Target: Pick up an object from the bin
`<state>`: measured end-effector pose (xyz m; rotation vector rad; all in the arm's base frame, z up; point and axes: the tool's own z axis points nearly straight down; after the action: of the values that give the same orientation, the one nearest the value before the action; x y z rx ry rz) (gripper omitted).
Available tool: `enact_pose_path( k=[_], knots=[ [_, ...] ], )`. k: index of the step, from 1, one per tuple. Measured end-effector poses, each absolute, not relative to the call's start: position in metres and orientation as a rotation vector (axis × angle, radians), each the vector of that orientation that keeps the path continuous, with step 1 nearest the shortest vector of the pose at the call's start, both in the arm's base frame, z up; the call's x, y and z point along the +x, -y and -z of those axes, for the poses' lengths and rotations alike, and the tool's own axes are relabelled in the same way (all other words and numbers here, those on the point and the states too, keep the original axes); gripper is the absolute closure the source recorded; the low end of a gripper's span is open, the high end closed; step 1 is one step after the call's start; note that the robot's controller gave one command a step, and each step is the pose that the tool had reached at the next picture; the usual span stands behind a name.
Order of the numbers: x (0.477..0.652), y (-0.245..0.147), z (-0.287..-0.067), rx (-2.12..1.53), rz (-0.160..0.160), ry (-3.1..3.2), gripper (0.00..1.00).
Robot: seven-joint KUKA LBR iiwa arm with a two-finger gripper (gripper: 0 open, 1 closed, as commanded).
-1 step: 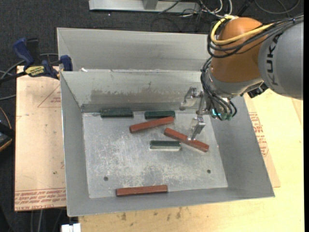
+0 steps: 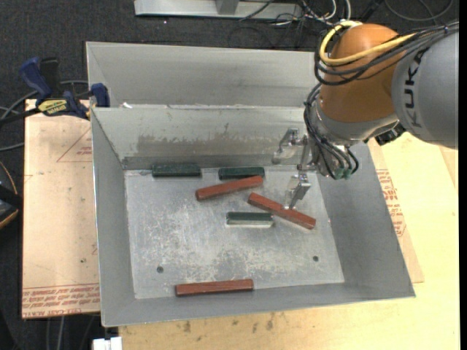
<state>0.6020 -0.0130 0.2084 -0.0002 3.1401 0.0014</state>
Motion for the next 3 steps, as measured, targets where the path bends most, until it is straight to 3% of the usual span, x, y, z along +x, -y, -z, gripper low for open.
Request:
enact_pose_path(
  k=[1, 2, 3],
  knots=[
    [0.601, 0.022, -0.145, 0.128, -0.002, -3.133, 0.00],
    [0.598, 0.034, -0.131, 0.279, -0.002, -3.132, 0.00],
    [0.583, 0.013, -0.123, 0.488, -0.002, -3.102, 0.00]
  ],
)
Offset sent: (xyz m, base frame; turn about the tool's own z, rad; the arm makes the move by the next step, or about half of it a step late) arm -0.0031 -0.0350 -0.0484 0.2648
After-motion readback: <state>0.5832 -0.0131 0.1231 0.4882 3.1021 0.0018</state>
